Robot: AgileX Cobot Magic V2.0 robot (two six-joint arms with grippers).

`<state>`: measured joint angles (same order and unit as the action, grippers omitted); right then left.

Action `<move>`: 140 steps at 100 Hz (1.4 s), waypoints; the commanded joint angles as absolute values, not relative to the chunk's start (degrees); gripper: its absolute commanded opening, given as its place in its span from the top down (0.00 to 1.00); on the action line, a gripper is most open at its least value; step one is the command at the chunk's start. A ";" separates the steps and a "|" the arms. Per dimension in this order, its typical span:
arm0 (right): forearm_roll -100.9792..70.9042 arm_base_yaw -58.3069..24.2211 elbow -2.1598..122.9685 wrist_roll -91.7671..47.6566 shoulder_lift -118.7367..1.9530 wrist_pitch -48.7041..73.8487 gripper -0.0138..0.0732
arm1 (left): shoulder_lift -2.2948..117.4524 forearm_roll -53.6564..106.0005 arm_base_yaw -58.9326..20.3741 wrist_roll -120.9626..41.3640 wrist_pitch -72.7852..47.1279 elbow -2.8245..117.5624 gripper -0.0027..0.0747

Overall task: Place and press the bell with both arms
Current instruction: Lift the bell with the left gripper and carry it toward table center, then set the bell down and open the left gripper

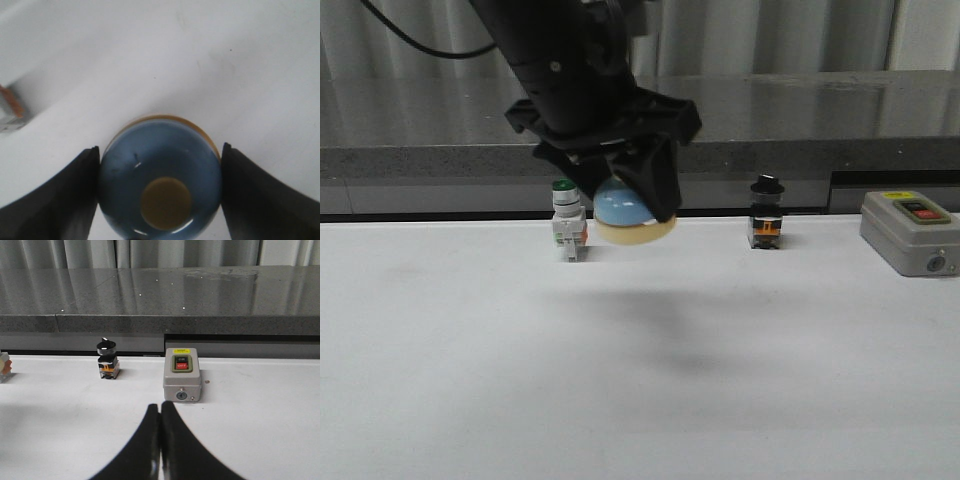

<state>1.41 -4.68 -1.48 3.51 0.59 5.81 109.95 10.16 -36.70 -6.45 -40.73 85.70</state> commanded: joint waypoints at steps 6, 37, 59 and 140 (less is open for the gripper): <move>1.29 -4.29 -0.68 2.99 1.69 0.96 0.91 | 110.34 10.85 -38.78 -6.61 -36.78 87.98 0.72; 1.29 -4.29 -0.68 2.99 1.69 0.96 0.91 | 116.39 11.26 -39.03 -6.61 -36.22 87.98 0.72; 1.29 -4.29 -0.68 2.99 1.69 0.96 0.91 | 117.98 12.43 -39.03 -6.61 -36.33 87.98 0.70; 1.29 -4.29 -0.68 2.99 1.69 0.96 0.91 | 109.06 13.93 -38.72 -6.25 -38.57 87.98 0.10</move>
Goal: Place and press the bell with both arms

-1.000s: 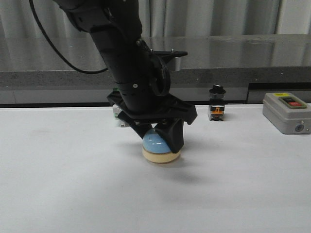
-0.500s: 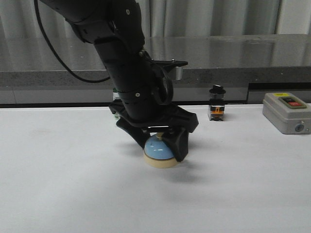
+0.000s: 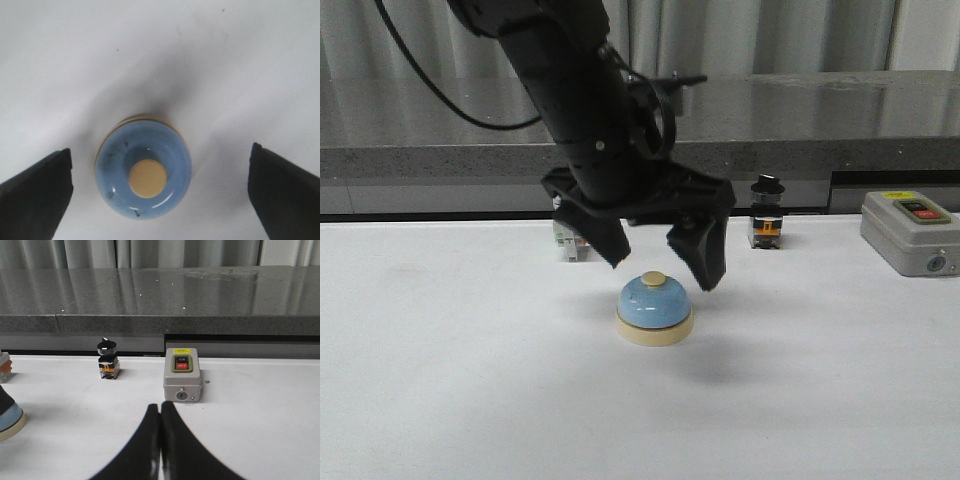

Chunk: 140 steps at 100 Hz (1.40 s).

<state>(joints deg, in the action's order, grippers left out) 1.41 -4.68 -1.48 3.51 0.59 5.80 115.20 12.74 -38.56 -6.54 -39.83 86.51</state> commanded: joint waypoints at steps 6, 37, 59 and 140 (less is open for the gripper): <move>1.29 -4.29 -0.68 2.99 1.69 0.96 0.91 | 106.92 13.93 -38.16 -6.00 -38.57 87.98 0.10; 1.29 -4.29 -0.68 2.99 1.69 0.96 0.91 | 93.61 13.79 -31.44 -5.94 -35.05 80.88 0.10; 1.29 -4.29 -0.68 2.99 1.69 0.96 0.91 | 80.23 13.79 -23.11 -5.85 -29.55 68.03 0.10; 1.29 -4.29 -0.68 2.99 1.69 0.96 0.91 | 36.00 13.79 -14.63 -5.44 -21.82 34.46 0.17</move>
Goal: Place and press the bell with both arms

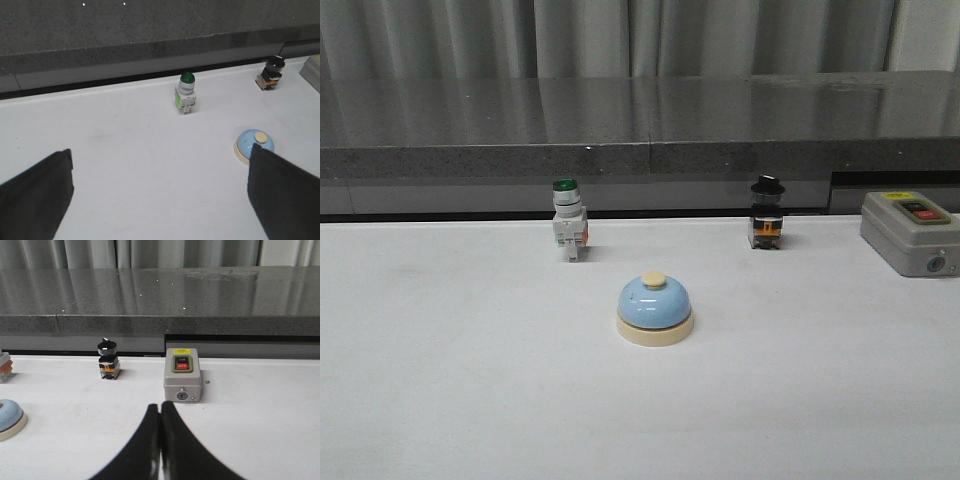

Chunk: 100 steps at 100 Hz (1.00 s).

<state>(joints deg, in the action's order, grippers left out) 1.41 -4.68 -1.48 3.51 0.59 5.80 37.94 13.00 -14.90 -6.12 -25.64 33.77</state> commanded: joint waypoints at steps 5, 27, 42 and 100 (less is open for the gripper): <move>1.29 -4.29 -0.68 2.99 1.69 0.96 0.91 | 35.50 13.79 -14.63 -5.44 -21.82 34.48 0.24; 1.29 -4.29 -0.68 2.99 1.69 0.96 0.91 | 35.35 13.39 -14.63 -5.44 -21.44 34.48 0.76; 1.29 -4.29 -0.68 2.99 1.69 0.96 0.91 | 35.35 13.39 -14.63 -5.44 -21.21 34.48 0.99; 1.29 -4.29 -0.68 2.99 1.69 0.96 0.91 | 35.35 13.39 -14.63 -5.44 -21.43 34.48 0.99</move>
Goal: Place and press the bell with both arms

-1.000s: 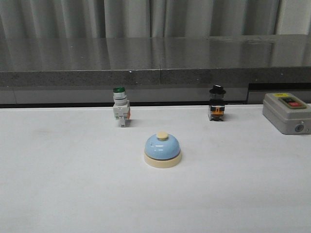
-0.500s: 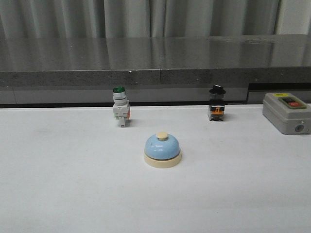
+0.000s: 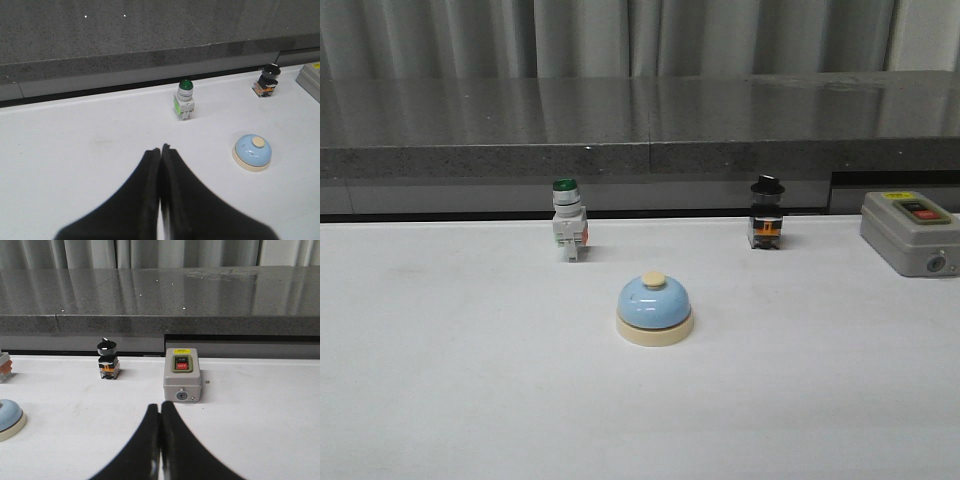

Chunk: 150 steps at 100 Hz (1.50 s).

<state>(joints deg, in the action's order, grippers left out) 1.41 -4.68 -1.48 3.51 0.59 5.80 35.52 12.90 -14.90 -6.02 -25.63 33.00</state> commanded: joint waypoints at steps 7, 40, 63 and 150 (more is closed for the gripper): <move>1.29 -4.29 -0.68 2.99 1.69 0.96 0.91 | 35.35 13.25 -14.63 -5.44 -20.64 34.48 0.99; 1.29 -4.29 -0.68 2.99 1.69 0.96 0.91 | 27.51 9.27 -13.05 -5.44 -11.04 27.17 0.99; 1.29 -4.29 -0.68 2.99 1.69 0.96 0.91 | 16.03 7.44 -6.30 -5.32 -10.99 16.90 0.99; 1.29 -4.29 -0.68 2.99 1.69 0.96 0.91 | -1.96 2.82 -3.67 0.93 2.17 -2.30 0.99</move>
